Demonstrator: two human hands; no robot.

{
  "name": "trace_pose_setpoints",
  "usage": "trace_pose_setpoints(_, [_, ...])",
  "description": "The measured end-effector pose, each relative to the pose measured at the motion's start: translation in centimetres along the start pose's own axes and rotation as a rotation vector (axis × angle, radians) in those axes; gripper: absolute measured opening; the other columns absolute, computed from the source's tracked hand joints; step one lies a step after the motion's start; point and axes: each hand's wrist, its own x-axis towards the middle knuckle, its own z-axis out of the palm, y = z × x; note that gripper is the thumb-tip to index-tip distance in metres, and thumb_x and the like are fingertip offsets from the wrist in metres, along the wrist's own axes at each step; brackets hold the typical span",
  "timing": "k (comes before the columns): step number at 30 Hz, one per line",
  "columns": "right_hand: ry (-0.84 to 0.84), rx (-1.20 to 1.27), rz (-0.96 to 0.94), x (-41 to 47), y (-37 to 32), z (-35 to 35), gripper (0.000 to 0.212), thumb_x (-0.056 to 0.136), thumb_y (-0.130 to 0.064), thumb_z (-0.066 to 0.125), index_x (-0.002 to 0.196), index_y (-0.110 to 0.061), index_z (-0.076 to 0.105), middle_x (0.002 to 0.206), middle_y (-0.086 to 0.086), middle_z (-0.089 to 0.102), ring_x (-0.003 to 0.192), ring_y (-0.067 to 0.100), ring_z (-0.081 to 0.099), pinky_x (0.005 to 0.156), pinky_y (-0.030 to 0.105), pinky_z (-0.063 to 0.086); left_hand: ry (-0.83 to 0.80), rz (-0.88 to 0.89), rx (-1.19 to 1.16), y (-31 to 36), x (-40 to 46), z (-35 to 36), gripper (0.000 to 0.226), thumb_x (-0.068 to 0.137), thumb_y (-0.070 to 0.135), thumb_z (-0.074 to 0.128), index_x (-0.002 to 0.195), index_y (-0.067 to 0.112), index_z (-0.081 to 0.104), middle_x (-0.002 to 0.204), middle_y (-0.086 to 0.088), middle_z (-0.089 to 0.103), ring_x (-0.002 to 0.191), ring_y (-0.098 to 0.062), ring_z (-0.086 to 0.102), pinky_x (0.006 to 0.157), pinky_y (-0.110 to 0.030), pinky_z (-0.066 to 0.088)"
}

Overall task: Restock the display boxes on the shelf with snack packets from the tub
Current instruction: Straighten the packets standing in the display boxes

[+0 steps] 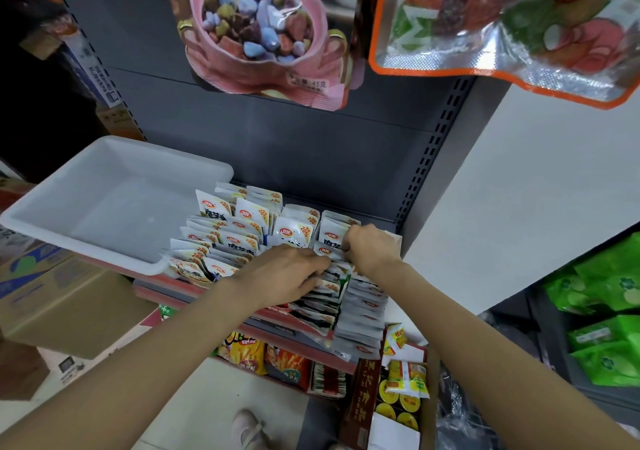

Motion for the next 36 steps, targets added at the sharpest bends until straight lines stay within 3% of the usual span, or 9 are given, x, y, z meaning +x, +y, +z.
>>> trace_pose_setpoints(5, [0.088, -0.220, -0.131, -0.7, -0.3, -0.1, 0.023, 0.087, 0.000, 0.051, 0.103, -0.014, 0.062, 0.103, 0.006, 0.064, 0.096, 0.030, 0.064, 0.062, 0.029, 0.039, 0.020, 0.016, -0.002, -0.1, -0.1, 0.1, 0.013, 0.096, 0.029, 0.046, 0.102, 0.018, 0.052, 0.099, -0.003, 0.061, 0.088, -0.022, 0.058, 0.076, -0.032, 0.045])
trace_pose_setpoints(12, [0.381, 0.052, -0.093, -1.5, 1.8, -1.2, 0.021, 0.095, -0.023, 0.046, 0.086, -0.020, 0.064, 0.092, -0.003, 0.056, 0.075, 0.022, 0.059, 0.058, 0.024, 0.036, 0.073, -0.008, -0.047, -0.2, -0.3, -0.1, 0.018, 0.095, 0.026, 0.050, 0.108, 0.017, 0.059, 0.121, -0.002, 0.056, 0.102, -0.022, 0.057, 0.086, -0.031, 0.043])
trace_pose_setpoints(14, [0.334, 0.050, -0.127, -1.8, 2.2, -1.9, 0.018, 0.094, -0.024, 0.047, 0.087, -0.022, 0.064, 0.092, -0.004, 0.056, 0.078, 0.020, 0.058, 0.061, 0.024, 0.037, 0.059, -0.012, -0.030, 0.0, 0.0, -0.2, 0.020, 0.095, 0.025, 0.050, 0.110, 0.017, 0.060, 0.117, -0.004, 0.057, 0.101, -0.022, 0.057, 0.084, -0.032, 0.043])
trace_pose_setpoints(19, [-0.006, 0.088, -0.259, -1.3, 1.3, -0.7, 0.019, 0.090, -0.008, 0.044, 0.086, -0.021, 0.056, 0.101, 0.003, 0.061, 0.094, 0.025, 0.058, 0.067, 0.031, 0.044, 0.007, -0.058, 0.040, 0.6, -0.1, -0.7, 0.025, 0.096, 0.030, 0.046, 0.119, 0.022, 0.047, 0.108, -0.002, 0.060, 0.094, -0.021, 0.058, 0.078, -0.030, 0.043])
trace_pose_setpoints(22, [-0.079, 0.087, -0.284, -0.9, 1.0, 0.0, 0.016, 0.086, -0.002, 0.045, 0.080, -0.015, 0.051, 0.097, 0.007, 0.061, 0.090, 0.028, 0.058, 0.067, 0.033, 0.044, -0.039, -0.206, -0.048, 0.6, 0.0, -0.7, 0.053, 0.094, 0.037, 0.051, 0.134, 0.021, 0.021, 0.107, -0.008, 0.064, 0.085, -0.023, 0.062, 0.073, -0.036, 0.052])
trace_pose_setpoints(24, [-0.094, 0.109, -0.312, -0.6, 0.9, 0.3, 0.012, 0.087, -0.001, 0.047, 0.084, -0.008, 0.056, 0.096, 0.010, 0.061, 0.090, 0.030, 0.059, 0.073, 0.037, 0.049, -0.087, -0.248, -0.067, 0.6, 0.4, -0.6, 0.073, 0.094, 0.039, 0.050, 0.147, 0.020, 0.005, 0.119, -0.011, 0.060, 0.097, -0.025, 0.062, 0.083, -0.040, 0.051])
trace_pose_setpoints(28, [-0.140, 0.116, -0.328, -0.6, 0.8, 0.3, 0.013, 0.093, -0.005, 0.045, 0.095, -0.005, 0.057, 0.098, 0.015, 0.059, 0.089, 0.028, 0.055, 0.076, 0.033, 0.041, -0.169, -0.214, 0.010, 1.0, 1.2, -0.7, 0.059, 0.096, 0.035, 0.043, 0.147, 0.012, 0.025, 0.135, -0.008, 0.043, 0.123, -0.023, 0.043, 0.097, -0.035, 0.040])
trace_pose_setpoints(33, [-0.172, 0.111, -0.326, -0.6, 0.5, -0.4, 0.015, 0.094, -0.005, 0.044, 0.099, -0.004, 0.058, 0.104, 0.018, 0.060, 0.095, 0.029, 0.055, 0.077, 0.030, 0.038, -0.193, -0.214, -0.009, 0.8, 1.4, -0.7, 0.045, 0.095, 0.035, 0.045, 0.135, 0.013, 0.047, 0.123, -0.007, 0.046, 0.116, -0.023, 0.047, 0.093, -0.034, 0.042])
trace_pose_setpoints(36, [-0.193, 0.095, -0.317, -0.7, 0.4, -0.9, 0.020, 0.094, -0.007, 0.044, 0.112, -0.001, 0.052, 0.110, 0.018, 0.059, 0.103, 0.032, 0.055, 0.079, 0.033, 0.040, -0.177, -0.186, -0.005, 0.6, 1.0, -0.5, 0.050, 0.097, 0.037, 0.043, 0.143, 0.017, 0.037, 0.124, -0.006, 0.045, 0.117, -0.021, 0.046, 0.094, -0.033, 0.041])
